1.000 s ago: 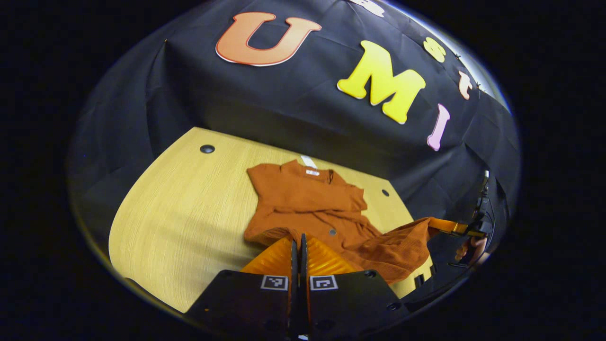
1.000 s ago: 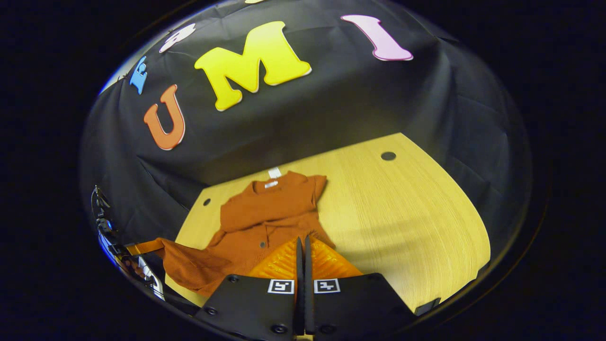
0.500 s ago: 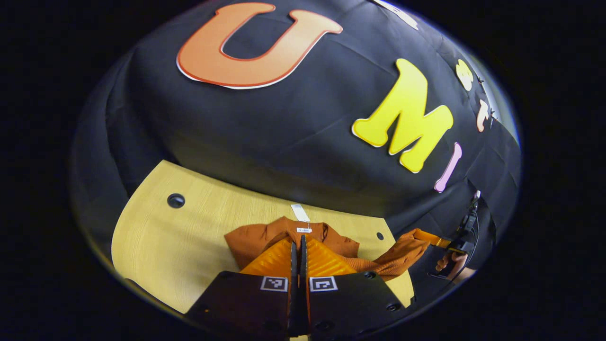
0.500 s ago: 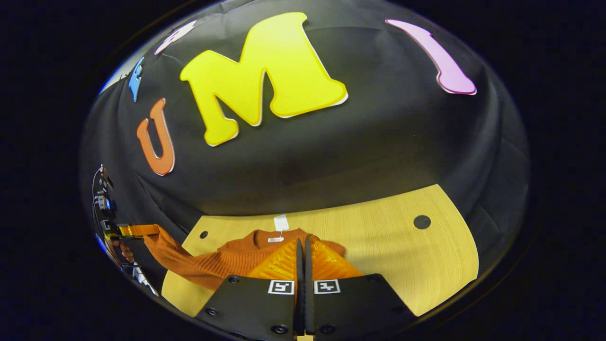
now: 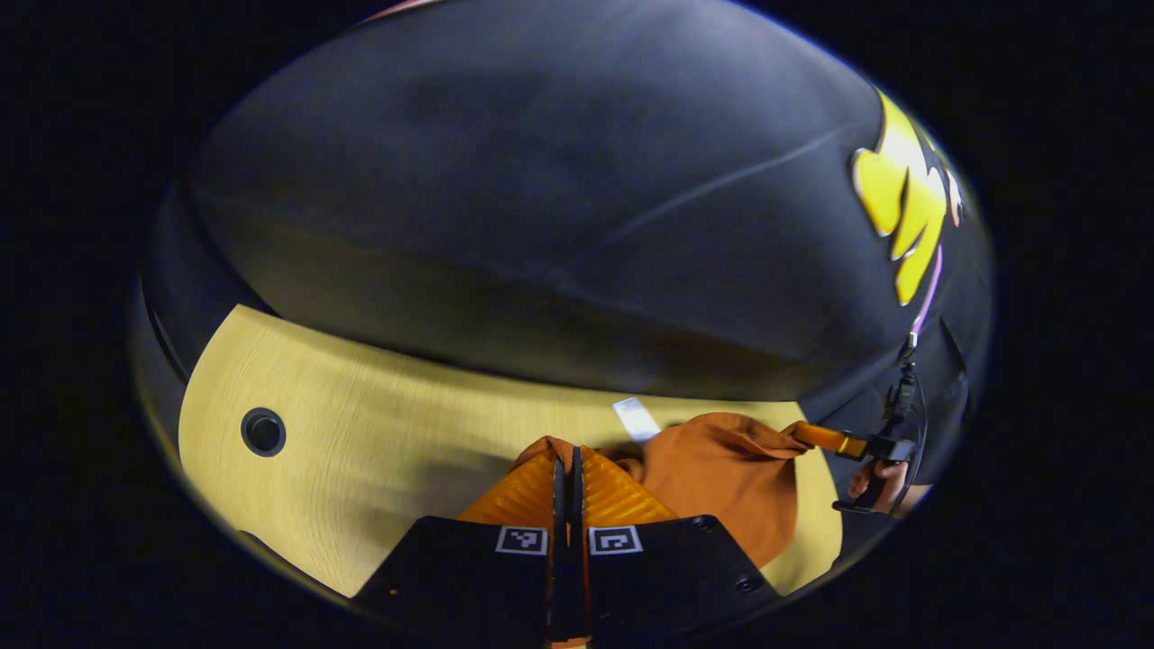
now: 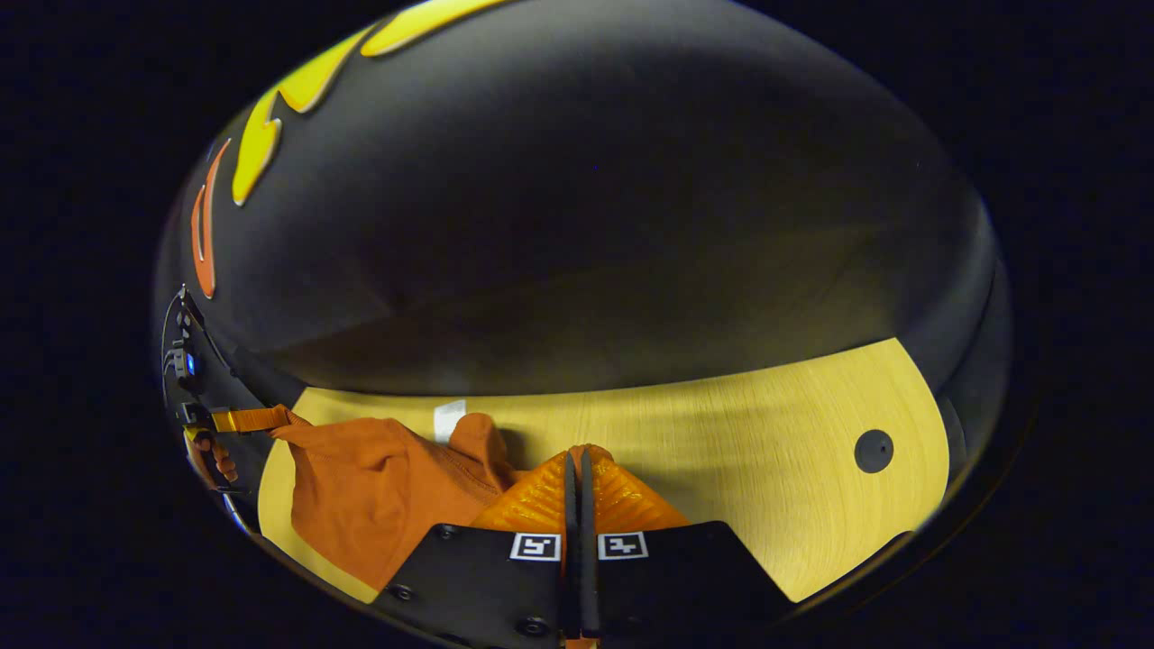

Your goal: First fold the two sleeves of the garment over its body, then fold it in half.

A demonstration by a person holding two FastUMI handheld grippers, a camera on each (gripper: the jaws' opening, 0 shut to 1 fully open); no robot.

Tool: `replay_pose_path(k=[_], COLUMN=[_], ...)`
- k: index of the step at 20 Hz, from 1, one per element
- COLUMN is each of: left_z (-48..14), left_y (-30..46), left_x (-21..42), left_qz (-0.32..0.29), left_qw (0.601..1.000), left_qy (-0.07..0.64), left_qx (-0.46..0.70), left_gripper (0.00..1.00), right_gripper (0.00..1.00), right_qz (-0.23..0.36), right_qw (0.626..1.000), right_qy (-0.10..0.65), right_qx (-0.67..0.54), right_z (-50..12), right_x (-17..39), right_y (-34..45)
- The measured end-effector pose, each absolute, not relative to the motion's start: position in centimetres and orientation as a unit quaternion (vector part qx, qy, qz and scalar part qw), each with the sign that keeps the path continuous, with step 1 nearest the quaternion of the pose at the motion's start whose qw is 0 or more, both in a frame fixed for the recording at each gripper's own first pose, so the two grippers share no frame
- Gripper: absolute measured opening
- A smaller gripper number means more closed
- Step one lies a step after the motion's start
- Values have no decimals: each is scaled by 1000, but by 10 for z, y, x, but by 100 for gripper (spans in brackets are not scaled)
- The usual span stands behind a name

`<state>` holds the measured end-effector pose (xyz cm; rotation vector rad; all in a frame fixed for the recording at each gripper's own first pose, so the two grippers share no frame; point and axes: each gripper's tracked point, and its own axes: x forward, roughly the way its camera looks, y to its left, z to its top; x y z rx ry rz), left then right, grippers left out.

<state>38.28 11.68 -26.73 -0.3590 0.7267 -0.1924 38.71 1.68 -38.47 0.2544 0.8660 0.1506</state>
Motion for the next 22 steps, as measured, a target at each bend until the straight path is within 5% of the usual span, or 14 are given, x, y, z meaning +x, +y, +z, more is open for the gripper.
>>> replay_pose_path(k=[2,4,7,15,22], left_z=[-282,-279,-253,-135,29], left_y=[125,119,136,135,98], left_x=[389,388,384,310,181], left_qz=[-70,-56,-41,-22,-16], left_qw=[916,915,931,972,996], left_qy=[356,353,324,214,56], left_qx=[-174,-185,-162,-90,-66], left_gripper=[3,9,99,99,98], right_gripper=[0,15,63,89,91], right_qz=[54,33,20,25,35], right_qw=[892,891,906,954,991], right_qy=[426,425,396,280,107], right_qx=[139,158,147,102,76], right_z=[-403,-400,-385,-254,-62], right_x=[399,400,399,342,242], right_y=[25,16,7,18,54])
